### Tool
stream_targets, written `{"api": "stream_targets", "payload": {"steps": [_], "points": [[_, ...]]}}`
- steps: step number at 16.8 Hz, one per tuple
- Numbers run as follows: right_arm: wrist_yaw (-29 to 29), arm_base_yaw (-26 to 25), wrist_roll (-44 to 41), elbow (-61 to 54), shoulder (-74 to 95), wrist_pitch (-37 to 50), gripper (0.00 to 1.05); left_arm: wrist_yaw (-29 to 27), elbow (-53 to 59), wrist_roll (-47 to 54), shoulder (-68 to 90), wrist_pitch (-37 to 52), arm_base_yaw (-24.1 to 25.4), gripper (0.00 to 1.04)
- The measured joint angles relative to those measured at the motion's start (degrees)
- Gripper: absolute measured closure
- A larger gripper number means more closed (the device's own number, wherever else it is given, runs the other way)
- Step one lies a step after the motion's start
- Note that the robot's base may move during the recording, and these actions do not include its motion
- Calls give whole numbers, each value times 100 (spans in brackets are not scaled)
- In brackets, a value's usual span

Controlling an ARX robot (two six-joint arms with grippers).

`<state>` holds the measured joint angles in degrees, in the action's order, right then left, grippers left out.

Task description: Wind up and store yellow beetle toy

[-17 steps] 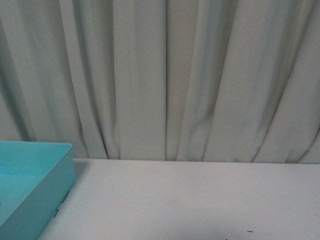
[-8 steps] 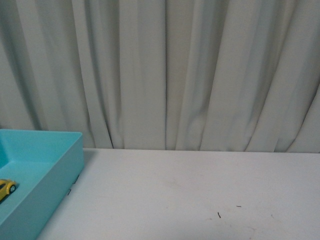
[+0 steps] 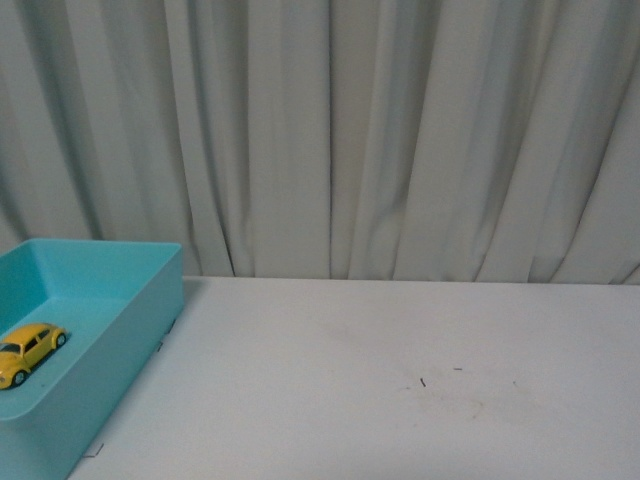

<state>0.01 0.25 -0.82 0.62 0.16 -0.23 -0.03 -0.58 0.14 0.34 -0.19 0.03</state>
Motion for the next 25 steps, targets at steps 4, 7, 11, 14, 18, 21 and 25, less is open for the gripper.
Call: {"api": "stream_targets", "payload": {"steps": [4,7,11,14,18,21,25], "points": [[2,0,0,0,0,2,7,0,0,0,0,2,0,7],[2,0,0,0,0,2,7,0,0,0,0,0,0,7],[0,0,0,0,0,2,7,0,0,0,0,0,0,7],[2,0,0,0,0,2,7,0,0,0,0,0,0,7],[2,0,0,0,0,2,7,0,0,0,0,0,0,7],[2,0,0,0,0,7,7,0,0,0,0,2,0,7],[0,0,0,0,0,2,7,0,0,0,0,0,0,7]]}}
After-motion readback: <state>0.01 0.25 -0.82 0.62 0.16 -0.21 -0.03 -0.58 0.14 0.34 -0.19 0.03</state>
